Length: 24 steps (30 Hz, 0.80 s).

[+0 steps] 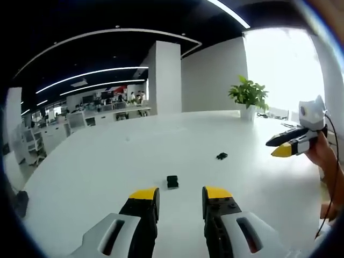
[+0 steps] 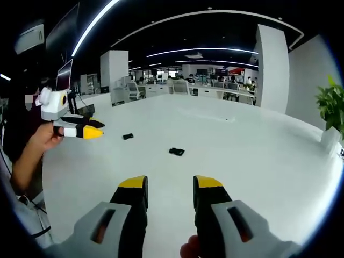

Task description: Snap the two parts of the plastic buckle together until the buckle closes and remains connected.

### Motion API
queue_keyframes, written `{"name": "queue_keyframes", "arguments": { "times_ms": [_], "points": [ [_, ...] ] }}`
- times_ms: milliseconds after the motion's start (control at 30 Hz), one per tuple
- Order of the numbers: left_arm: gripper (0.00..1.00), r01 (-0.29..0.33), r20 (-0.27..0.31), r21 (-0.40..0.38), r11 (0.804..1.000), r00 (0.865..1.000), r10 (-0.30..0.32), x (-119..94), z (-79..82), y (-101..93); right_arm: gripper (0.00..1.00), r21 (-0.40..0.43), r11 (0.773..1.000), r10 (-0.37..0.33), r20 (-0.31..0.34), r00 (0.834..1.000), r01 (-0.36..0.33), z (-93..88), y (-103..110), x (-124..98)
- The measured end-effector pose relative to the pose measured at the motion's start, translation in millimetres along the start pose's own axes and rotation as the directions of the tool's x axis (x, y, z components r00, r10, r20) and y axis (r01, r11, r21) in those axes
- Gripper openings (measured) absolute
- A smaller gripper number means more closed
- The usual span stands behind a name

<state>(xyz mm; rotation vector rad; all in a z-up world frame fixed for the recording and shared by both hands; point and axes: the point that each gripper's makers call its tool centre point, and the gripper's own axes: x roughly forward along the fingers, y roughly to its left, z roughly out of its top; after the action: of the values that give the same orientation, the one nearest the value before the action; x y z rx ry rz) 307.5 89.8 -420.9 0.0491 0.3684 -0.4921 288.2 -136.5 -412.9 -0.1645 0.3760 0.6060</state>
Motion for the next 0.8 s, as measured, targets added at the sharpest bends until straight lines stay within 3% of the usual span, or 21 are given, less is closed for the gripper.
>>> {"name": "queue_keyframes", "arguments": {
  "times_ms": [800],
  "points": [
    [0.31, 0.012, -0.035, 0.002, 1.000, 0.999, -0.012, 31.4, 4.1, 8.5, 0.32, -0.012, 0.999, 0.038, 0.000, 0.999, -0.038, 15.5, -19.7, 19.3]
  ]
}}
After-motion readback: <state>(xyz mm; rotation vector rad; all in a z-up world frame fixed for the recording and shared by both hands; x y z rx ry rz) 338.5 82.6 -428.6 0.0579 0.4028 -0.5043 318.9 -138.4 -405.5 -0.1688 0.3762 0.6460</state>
